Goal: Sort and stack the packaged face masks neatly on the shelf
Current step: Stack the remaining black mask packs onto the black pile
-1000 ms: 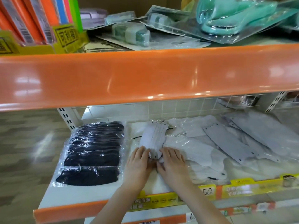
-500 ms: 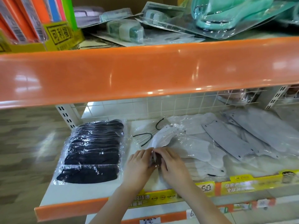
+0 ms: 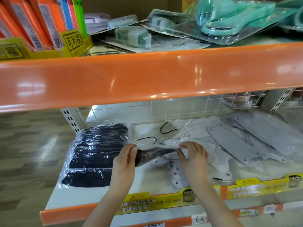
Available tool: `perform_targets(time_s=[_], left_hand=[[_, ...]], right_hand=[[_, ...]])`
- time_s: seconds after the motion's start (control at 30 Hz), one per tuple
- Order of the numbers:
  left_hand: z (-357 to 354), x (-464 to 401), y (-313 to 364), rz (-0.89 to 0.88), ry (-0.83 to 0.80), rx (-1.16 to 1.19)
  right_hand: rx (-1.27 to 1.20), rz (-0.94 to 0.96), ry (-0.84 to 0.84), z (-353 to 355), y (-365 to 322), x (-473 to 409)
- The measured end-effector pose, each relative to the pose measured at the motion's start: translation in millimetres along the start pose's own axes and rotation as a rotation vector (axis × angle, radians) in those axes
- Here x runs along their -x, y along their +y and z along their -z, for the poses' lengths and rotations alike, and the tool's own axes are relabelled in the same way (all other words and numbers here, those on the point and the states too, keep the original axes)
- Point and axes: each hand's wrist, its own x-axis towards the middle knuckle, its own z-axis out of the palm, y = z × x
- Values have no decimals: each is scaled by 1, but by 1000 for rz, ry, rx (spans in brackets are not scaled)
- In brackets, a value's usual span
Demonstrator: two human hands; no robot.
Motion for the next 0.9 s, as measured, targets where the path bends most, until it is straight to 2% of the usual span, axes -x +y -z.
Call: perform_targets(time_s=[0.07, 0.2, 0.27, 0.37, 0.5, 0.73, 0.9], left_hand=[[7, -2, 2, 47, 56, 56], [20, -4, -2, 82, 137, 100], [25, -4, -5, 105, 140, 112], [34, -3, -17, 121, 133, 88], [54, 0, -36, 152, 135, 33], [95, 7, -52, 157, 241, -248], [108, 16, -70, -56, 256, -692]], right_hand=[[-42, -17, -23, 10, -3, -9], [-405, -238, -229, 27, -16, -24], [-508, -301, -243, 28, -22, -25], [-586, -304, -257, 26, -31, -21], [-591, -304, -367, 16, -41, -10], [-471, -204, -538, -9, -73, 14], [-470, -190, -575, -30, -96, 29]])
